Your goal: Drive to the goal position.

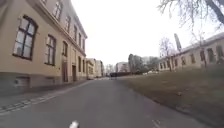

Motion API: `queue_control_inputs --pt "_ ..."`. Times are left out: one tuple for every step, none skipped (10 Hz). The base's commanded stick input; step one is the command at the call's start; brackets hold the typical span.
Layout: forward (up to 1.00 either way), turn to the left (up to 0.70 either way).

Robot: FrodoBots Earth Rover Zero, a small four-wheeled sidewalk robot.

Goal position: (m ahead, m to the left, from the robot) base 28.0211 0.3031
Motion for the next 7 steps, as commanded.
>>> queue_control_inputs --pt "1.0 0.01" --pt "1.0 0.01" --pt "1.0 0.01" --pt "1.0 0.01" --pt "1.0 0.02" --pt "1.0 0.02" --pt "1.0 0.02"
